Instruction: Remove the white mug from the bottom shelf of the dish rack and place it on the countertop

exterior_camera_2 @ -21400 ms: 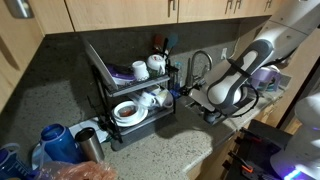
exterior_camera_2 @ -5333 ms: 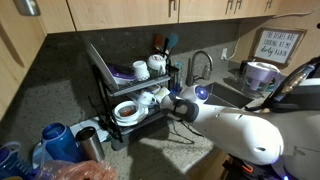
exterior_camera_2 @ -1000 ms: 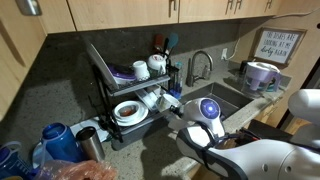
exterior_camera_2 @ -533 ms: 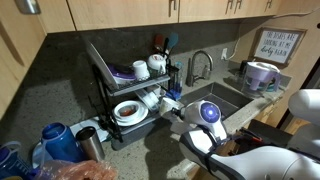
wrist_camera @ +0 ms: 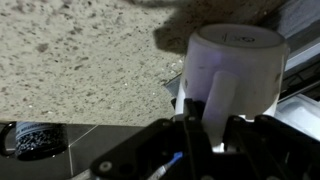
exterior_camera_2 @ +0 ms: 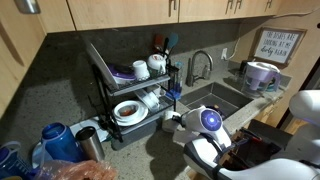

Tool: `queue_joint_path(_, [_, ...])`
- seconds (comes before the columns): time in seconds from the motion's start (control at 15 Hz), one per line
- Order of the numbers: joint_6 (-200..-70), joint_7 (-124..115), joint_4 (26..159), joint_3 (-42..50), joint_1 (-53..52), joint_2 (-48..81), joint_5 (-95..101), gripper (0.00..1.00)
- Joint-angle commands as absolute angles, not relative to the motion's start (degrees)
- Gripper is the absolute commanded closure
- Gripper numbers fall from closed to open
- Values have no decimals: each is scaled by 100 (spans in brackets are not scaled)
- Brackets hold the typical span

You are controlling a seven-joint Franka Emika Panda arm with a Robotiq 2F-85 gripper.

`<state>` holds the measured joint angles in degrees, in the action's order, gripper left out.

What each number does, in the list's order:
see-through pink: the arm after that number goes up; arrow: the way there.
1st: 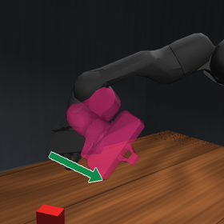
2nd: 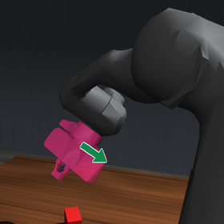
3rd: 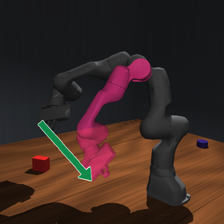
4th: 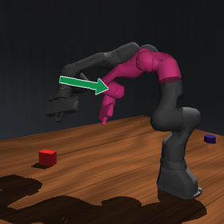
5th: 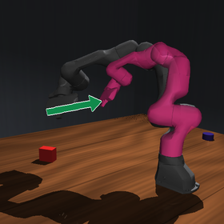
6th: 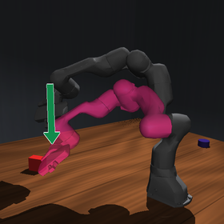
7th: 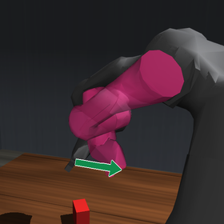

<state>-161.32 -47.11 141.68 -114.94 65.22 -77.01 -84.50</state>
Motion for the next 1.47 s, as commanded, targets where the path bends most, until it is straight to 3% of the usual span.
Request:
queue_joint_path(0.0, [-15879,-5085,14295,-11488,6251,-7906,-8213,98])
queue_joint_path(0.67, [-15451,-5610,14020,-12030,6391,-8222,-8480,98])
queue_joint_path(1.4, [-16422,-5614,13589,-12657,6944,-8406,-9832,98])
